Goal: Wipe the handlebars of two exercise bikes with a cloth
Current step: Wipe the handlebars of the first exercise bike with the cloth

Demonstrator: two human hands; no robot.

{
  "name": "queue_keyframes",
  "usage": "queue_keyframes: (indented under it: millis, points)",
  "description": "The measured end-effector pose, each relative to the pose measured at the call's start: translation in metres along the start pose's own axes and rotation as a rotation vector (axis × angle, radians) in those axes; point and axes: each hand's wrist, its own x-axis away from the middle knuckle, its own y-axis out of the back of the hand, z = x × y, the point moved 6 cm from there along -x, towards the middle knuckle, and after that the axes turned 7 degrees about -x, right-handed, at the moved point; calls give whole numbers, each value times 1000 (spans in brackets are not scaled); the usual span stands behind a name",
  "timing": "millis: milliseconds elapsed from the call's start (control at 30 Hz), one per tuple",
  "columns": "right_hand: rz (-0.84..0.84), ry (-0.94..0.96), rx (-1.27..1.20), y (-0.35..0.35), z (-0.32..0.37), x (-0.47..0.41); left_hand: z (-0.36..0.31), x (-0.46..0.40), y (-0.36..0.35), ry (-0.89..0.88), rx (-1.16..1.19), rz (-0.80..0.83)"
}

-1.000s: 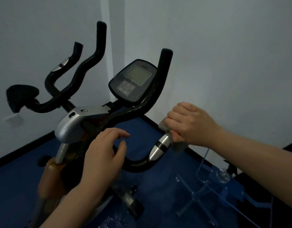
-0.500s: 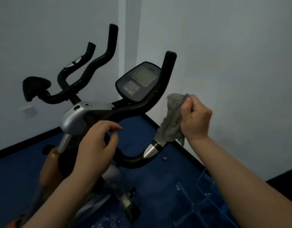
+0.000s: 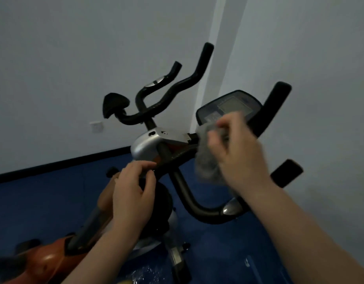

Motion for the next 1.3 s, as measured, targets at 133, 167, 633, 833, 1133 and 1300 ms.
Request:
queue_keyframes:
  millis: [133,167,633,833,1133,1300]
  points:
    - [472,176,-128,-85,19,3,8,-3,2,47,48,54]
    - [540,206,-124,-100,18,6,12,-3,2,71,68,73]
    - [520,279,183,-109,6,-2,37,-11,-3,26,101,216]
    - [513,294,269,-102,-3,4,35,-14,-5,25,111,263]
    - [348,60,160,-96,-6,3,-1,-43,-11,-75,58,367]
    - [177,-66,263,-43,-28,-9,-17,-57,-16,-87,140,414]
